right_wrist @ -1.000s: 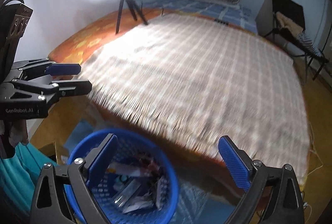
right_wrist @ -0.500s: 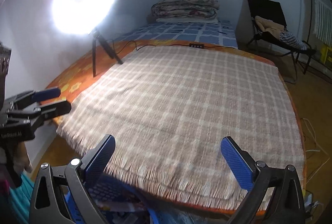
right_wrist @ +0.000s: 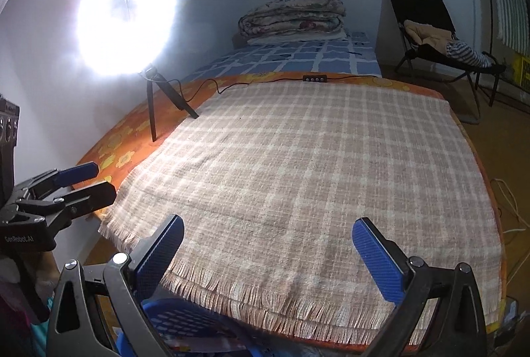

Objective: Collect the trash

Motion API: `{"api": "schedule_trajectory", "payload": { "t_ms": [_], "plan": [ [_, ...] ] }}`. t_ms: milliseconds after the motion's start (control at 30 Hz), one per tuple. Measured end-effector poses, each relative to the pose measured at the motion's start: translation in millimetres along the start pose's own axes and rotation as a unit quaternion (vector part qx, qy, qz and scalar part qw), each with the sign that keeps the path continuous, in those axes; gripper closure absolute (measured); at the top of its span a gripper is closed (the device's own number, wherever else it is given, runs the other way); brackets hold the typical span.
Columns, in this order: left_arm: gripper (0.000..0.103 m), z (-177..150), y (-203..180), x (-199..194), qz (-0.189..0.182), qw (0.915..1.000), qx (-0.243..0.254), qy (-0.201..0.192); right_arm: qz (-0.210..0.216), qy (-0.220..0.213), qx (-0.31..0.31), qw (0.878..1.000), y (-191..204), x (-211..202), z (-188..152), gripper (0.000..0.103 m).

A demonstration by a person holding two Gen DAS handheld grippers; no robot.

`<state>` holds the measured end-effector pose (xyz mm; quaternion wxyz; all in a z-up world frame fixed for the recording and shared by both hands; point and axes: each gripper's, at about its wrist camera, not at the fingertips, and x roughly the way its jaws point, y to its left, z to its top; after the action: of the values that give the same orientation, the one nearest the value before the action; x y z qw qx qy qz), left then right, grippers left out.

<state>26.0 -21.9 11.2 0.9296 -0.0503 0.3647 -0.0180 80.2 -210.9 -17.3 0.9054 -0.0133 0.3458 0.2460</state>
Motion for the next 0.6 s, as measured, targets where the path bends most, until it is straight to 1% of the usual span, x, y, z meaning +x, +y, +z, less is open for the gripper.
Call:
{"api": "schedule_trajectory", "payload": {
  "t_ms": [233, 600],
  "plan": [
    [0.008, -1.8, 1.4, 0.2, 0.002, 1.0, -0.008, 0.004, 0.005, 0.001, 0.003, 1.0, 0.4, -0.8, -2.9, 0.0],
    [0.007, -3.8, 0.0, 0.3, 0.004, 1.0, -0.006, 0.006, -0.001, 0.004, 0.004, 1.0, -1.6, -1.6, -3.7, 0.0]
  ]
}}
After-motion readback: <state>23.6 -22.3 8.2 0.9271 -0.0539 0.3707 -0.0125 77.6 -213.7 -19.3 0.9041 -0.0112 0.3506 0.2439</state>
